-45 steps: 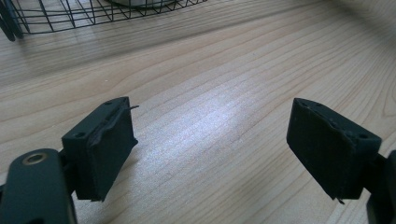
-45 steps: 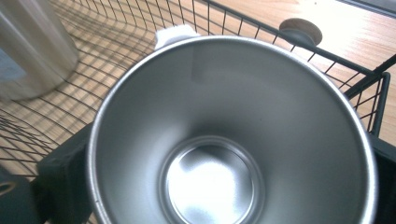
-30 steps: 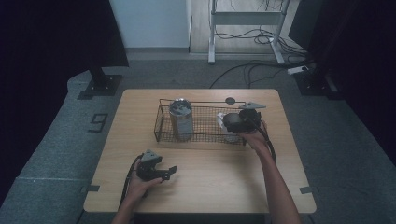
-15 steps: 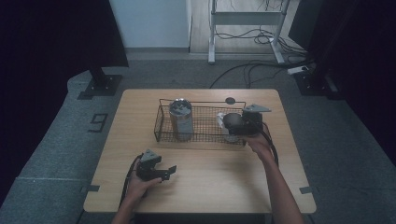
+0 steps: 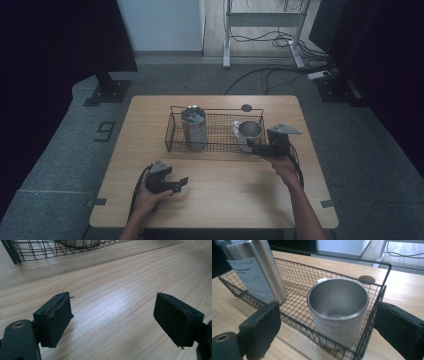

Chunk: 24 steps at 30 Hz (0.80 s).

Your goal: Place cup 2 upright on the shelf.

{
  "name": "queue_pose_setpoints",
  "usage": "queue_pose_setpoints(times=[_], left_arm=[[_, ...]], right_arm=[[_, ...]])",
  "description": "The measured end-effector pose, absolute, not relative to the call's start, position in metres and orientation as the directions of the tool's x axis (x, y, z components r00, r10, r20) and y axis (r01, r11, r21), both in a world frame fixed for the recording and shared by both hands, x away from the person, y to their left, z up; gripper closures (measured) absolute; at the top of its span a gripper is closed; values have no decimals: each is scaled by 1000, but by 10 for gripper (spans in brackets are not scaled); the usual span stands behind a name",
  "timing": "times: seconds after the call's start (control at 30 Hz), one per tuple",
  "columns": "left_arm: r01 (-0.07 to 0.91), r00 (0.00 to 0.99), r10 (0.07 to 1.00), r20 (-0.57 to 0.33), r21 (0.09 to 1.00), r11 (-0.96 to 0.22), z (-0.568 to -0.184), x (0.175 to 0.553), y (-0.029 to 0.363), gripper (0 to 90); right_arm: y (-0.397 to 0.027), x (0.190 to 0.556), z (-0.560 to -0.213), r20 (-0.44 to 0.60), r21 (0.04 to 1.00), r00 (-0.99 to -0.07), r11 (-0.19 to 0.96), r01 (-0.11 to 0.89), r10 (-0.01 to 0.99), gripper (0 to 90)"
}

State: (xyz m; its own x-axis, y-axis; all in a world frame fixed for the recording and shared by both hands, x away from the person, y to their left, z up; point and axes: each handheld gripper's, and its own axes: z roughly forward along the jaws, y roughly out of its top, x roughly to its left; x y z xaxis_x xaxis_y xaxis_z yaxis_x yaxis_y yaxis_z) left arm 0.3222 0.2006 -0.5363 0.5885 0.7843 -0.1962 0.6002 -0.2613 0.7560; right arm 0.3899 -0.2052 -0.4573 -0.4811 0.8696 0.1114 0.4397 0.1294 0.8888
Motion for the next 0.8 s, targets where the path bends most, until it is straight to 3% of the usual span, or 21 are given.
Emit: queue_pose_setpoints(times=[0.47, 0.8], left_arm=[[598, 584, 789, -193, 759, -257, -536, 322, 201, 153], [598, 586, 788, -189, 757, -263, -536, 322, 201, 153]], right_arm=[[-233, 338, -486, 121, 886, -448, 107, 451, 886, 128], [-243, 310, -520, 143, 851, -430, 111, 514, 891, 130]])
